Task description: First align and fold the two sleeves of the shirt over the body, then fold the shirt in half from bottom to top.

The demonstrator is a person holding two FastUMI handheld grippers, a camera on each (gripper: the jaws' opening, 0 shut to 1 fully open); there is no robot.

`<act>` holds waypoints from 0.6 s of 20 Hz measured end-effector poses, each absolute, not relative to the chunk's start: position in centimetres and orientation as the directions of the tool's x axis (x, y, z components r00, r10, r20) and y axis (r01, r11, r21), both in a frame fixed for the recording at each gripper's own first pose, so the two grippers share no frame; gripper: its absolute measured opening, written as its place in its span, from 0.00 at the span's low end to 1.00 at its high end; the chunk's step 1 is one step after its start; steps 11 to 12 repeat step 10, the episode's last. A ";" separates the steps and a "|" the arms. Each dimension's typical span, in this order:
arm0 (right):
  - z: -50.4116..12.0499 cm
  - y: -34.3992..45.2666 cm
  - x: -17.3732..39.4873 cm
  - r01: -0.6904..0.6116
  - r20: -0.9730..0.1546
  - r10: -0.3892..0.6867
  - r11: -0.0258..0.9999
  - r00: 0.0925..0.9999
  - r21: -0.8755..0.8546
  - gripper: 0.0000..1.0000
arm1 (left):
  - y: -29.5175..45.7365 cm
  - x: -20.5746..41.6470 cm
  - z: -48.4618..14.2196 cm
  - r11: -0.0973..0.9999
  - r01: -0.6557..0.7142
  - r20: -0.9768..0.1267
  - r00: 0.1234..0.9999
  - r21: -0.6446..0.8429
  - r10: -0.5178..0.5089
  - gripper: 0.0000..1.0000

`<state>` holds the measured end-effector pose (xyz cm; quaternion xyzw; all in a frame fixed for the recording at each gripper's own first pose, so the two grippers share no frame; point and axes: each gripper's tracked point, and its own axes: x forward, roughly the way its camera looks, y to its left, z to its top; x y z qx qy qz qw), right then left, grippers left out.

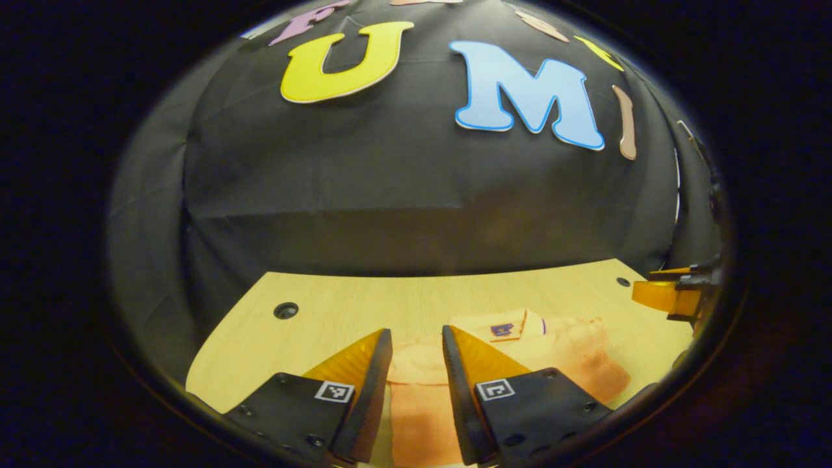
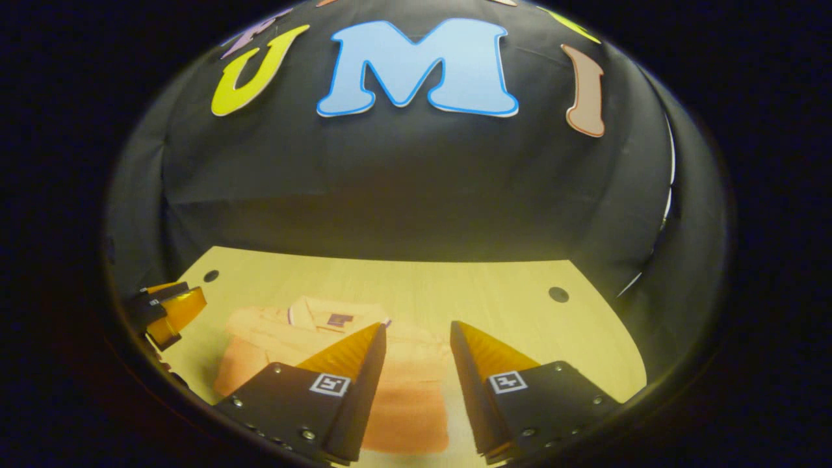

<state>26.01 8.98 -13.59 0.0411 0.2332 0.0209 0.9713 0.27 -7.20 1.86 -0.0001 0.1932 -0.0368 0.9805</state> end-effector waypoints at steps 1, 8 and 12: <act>-12.7 8.7 25.3 -0.023 -0.433 0.060 0.996 0.899 0.091 0.64 | -7.3 -0.5 2.5 0.997 0.077 -0.369 0.926 -0.012 -0.076 0.57; -8.3 7.3 19.7 -0.035 -0.330 0.052 0.998 0.943 0.055 0.77 | -8.5 -5.3 5.5 0.997 0.083 -0.304 0.949 -0.008 -0.081 0.65; -7.2 6.9 18.2 -0.040 -0.300 0.046 0.999 0.953 0.027 0.77 | -9.1 -6.5 6.1 0.996 0.083 -0.292 0.953 -0.017 -0.084 0.70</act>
